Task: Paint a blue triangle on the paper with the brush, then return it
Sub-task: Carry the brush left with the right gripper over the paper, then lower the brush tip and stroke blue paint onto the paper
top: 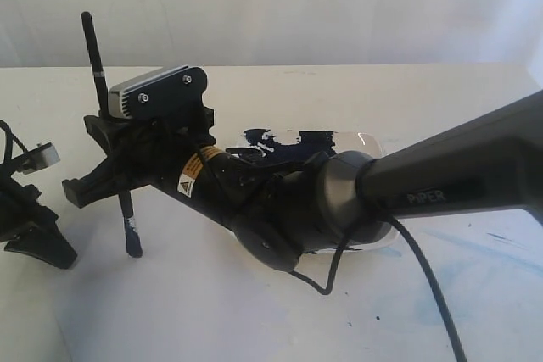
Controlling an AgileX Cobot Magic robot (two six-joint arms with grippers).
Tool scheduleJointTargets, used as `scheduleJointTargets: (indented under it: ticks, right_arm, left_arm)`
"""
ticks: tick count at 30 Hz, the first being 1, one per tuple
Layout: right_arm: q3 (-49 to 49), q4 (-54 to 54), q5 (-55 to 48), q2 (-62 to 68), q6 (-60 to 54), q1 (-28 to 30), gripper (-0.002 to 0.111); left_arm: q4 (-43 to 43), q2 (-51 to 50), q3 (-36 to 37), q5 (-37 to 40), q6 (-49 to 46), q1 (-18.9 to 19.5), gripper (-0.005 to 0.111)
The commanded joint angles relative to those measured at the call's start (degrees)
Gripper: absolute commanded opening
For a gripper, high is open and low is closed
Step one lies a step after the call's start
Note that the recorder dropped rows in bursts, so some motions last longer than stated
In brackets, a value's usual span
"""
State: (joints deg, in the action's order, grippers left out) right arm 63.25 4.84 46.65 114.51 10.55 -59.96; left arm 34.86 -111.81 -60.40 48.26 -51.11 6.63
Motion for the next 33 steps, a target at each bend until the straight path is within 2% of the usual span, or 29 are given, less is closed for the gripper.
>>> scheduleJointTargets:
  ticks: [1,33]
  right_arm:
    - [0.1,0.3,-1.6,-0.1,-0.3,0.0,0.000]
    - [0.0,-0.4,-17.4,-6.1,-7.9,0.0,0.000]
  left_arm:
    - [-1.5,-0.6,0.4,0.0,0.1,0.0,0.000]
    - [-1.5,-0.6,0.4,0.0,0.1,0.0,0.000]
